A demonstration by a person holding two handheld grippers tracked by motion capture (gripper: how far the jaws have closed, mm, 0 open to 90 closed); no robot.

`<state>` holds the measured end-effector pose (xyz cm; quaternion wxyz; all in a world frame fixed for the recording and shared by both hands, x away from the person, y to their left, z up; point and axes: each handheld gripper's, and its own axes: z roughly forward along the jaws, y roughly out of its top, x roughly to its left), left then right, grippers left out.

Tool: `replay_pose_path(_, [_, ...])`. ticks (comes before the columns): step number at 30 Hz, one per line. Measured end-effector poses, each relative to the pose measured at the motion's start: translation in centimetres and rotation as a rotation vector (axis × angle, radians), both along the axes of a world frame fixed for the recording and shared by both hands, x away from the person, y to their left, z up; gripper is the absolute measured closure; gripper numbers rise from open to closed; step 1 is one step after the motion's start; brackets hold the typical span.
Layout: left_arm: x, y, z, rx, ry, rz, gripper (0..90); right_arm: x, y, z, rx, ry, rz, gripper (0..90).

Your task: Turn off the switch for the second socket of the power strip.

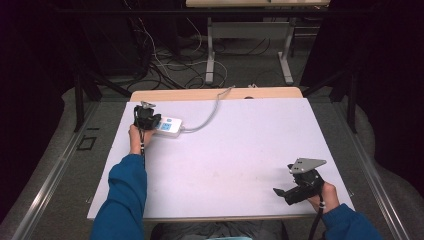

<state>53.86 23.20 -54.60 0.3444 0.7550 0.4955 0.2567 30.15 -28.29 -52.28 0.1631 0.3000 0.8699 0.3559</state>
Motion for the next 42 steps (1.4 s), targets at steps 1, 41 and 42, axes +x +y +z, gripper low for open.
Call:
replay_pose_path(1, [0.0,-0.03,0.01,0.003,0.001,-0.001,90.0,0.0,0.01,0.0,0.0,0.003,-0.001,2.1])
replay_pose_path(41, [-0.03,-0.49,0.46,0.102,-0.036,0.039,90.0,-0.03,0.02,0.01,0.002,0.0,-0.003,2.2])
replay_pose_path(42, [-0.03,-0.49,0.51,0.103,-0.033,0.033,90.0,-0.02,0.03,0.01,0.001,0.001,-0.001,2.1])
